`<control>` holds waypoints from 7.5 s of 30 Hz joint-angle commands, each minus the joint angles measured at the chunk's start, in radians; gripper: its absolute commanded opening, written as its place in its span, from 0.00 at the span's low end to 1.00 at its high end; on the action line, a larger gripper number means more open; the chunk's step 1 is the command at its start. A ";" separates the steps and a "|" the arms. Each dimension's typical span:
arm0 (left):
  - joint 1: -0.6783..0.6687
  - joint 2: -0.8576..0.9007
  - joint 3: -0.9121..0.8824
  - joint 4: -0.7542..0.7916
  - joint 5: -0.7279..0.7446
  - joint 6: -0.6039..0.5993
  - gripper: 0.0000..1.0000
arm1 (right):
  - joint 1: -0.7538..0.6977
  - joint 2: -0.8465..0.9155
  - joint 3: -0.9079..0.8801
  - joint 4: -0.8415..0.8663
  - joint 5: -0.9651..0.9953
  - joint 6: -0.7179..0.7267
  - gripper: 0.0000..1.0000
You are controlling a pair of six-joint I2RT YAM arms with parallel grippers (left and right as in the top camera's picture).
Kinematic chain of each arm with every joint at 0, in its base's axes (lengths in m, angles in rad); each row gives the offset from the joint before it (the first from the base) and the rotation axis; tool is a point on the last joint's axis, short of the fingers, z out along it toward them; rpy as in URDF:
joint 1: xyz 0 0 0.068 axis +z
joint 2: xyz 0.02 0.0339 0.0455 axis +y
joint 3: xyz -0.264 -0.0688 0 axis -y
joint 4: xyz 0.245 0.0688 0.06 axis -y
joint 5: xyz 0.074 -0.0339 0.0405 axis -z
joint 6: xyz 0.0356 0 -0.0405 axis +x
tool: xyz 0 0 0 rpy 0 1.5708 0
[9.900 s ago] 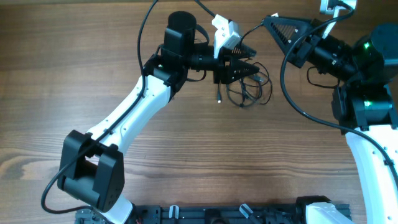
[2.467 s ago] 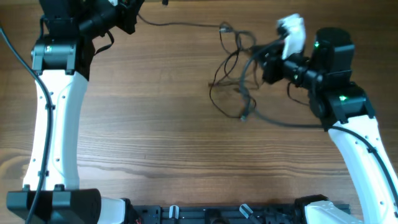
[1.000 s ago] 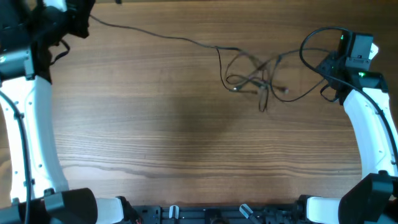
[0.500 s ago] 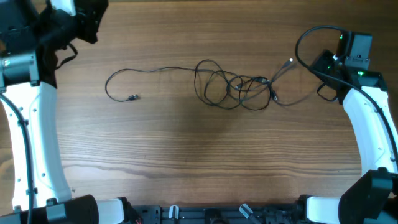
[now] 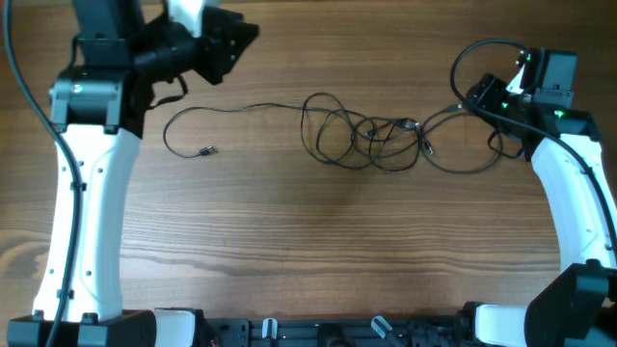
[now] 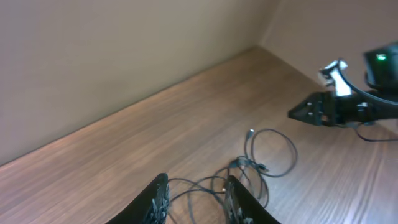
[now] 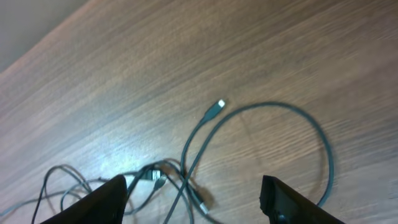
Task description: Untangle cables
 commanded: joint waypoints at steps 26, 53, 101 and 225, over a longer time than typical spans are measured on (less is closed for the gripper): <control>-0.029 0.068 0.018 -0.023 -0.060 0.030 0.24 | 0.394 0.028 -0.069 -0.254 0.282 0.651 0.84; -0.029 0.068 0.018 -0.026 -0.060 0.031 0.22 | 0.416 0.202 -0.207 0.062 0.124 0.749 0.53; -0.031 0.090 0.008 -0.159 0.077 0.266 0.38 | 0.402 -0.187 0.044 0.470 -0.053 0.066 0.04; -0.037 0.103 0.008 -0.143 -0.040 0.254 0.42 | 0.462 0.335 0.317 -0.307 -0.034 0.058 0.67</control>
